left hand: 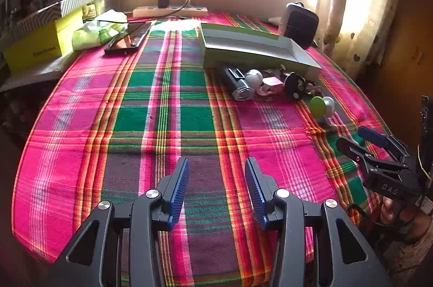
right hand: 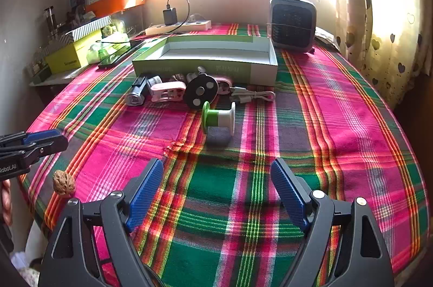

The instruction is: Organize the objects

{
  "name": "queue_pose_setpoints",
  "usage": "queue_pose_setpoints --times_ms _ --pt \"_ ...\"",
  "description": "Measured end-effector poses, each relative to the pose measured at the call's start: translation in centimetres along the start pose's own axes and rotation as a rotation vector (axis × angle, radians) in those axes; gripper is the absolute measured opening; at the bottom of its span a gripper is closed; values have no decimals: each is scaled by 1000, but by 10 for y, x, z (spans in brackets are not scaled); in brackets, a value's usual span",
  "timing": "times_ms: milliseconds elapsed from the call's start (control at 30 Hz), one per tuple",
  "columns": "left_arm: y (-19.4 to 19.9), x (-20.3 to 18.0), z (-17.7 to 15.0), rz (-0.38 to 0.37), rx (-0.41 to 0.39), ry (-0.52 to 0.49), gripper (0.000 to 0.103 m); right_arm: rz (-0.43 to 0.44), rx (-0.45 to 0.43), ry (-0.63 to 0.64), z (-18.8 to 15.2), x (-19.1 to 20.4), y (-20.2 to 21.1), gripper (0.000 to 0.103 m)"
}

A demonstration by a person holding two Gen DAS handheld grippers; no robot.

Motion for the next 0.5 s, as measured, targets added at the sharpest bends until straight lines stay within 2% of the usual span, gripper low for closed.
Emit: queue_pose_setpoints --times_ms 333,500 --pt "12 -28 -24 -80 -19 -111 42 6 -14 -19 -2 -5 4 82" --pt "10 -31 -27 -111 -30 -93 42 12 -6 -19 -5 -3 2 82"
Point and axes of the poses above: each gripper's, at about its wrist camera, not at the fingertips, and y roughly against the way its jaws point, x to its left, z to its top, the point moved 6 cm from there along -y, roughly the way its jaws point, and after that the axes turned 8 degrees about x, right-handed, at the moved point
